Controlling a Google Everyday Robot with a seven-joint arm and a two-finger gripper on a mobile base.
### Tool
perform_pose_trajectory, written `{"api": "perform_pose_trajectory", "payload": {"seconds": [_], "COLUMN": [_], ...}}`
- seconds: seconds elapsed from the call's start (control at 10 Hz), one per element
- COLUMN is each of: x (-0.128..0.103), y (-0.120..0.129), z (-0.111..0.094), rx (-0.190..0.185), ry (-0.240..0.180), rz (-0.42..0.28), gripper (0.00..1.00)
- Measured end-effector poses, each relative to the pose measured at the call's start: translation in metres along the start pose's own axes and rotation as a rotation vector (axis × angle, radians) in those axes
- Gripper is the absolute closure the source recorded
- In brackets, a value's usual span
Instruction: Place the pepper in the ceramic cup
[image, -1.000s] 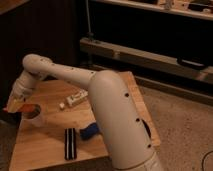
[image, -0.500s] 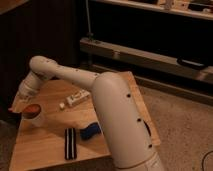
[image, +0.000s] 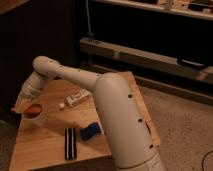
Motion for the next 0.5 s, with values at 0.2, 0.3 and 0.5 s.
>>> {"api": "perform_pose_trajectory", "payload": {"seconds": [0.2,0.3,0.5], "x": [-0.0013,-0.0019,0.0003], "y": [0.0008,0.0012,0.0012], "z": [-0.0012,-0.0018,-0.0060], "rx": [0.008,0.012,0.026], "ry": [-0.007,-0.009,-0.011], "rz": [0.004,0.006,0.018], "gripper": [0.40,0.40,0.40]}}
